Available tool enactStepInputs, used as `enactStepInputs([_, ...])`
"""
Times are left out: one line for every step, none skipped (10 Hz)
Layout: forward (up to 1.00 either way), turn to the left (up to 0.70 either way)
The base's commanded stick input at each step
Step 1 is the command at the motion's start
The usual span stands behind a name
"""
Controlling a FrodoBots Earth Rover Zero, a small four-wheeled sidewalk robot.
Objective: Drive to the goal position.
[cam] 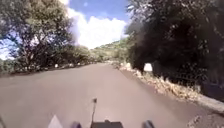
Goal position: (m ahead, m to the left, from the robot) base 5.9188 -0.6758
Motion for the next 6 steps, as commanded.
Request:
enactStepInputs([0.70,0.00])
enactStepInputs([0.70,-0.12])
enactStepInputs([0.70,-0.18])
enactStepInputs([0.70,-0.24])
enactStepInputs([0.70,-0.29])
enactStepInputs([0.70,-0.35])
